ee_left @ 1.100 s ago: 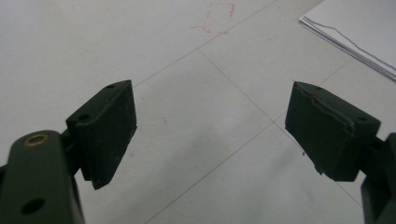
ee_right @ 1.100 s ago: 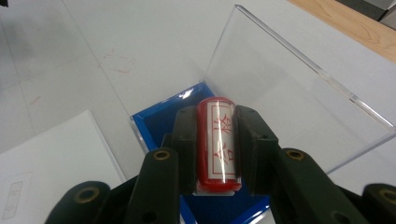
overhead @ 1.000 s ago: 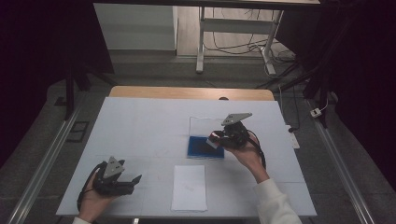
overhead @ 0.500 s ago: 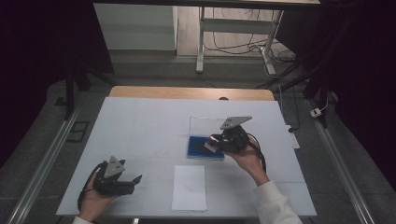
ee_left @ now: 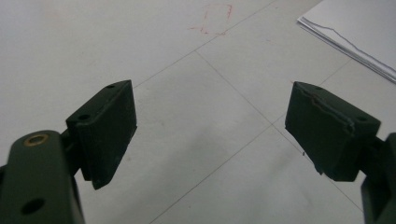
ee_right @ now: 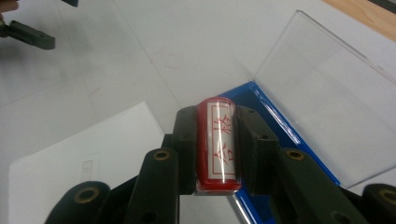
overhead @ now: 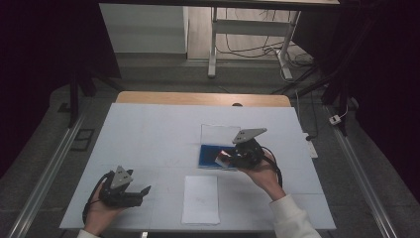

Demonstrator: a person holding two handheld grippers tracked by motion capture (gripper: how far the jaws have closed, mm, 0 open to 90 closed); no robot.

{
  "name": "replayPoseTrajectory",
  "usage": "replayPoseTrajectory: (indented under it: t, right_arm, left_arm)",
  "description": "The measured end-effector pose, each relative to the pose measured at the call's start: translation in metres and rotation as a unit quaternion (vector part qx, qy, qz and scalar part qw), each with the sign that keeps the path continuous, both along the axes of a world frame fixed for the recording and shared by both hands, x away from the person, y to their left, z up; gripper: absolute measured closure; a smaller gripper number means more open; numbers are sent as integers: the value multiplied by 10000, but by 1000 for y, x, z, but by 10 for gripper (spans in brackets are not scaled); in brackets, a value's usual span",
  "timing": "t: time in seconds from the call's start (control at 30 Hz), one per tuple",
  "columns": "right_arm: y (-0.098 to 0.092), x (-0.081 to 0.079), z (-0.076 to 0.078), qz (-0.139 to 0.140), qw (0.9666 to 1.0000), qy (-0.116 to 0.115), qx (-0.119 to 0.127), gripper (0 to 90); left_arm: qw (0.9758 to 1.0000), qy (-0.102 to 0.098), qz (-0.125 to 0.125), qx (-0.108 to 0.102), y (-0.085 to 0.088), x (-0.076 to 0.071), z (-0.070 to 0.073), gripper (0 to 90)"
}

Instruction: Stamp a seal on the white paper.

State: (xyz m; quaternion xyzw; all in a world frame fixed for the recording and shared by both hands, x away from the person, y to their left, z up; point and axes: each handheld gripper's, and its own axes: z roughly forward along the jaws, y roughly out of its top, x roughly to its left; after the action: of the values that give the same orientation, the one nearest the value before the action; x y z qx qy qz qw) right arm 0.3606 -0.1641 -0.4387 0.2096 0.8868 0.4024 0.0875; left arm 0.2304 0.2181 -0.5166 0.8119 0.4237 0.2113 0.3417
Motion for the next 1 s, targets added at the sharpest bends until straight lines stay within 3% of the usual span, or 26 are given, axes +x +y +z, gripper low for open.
replayPoseTrajectory:
  t: [0.53, 1.0]
  right_arm:
    - [10, -28, 10, 221, 9995, -161, 131, 696]
    - [27, -45, 6, 614, 9980, -118, -66, 695]
  left_arm:
    - [10000, -6, -14, 1, -1, 1, 0, 167]
    - [10000, -1, -19, 13, -1, 1, 0, 167]
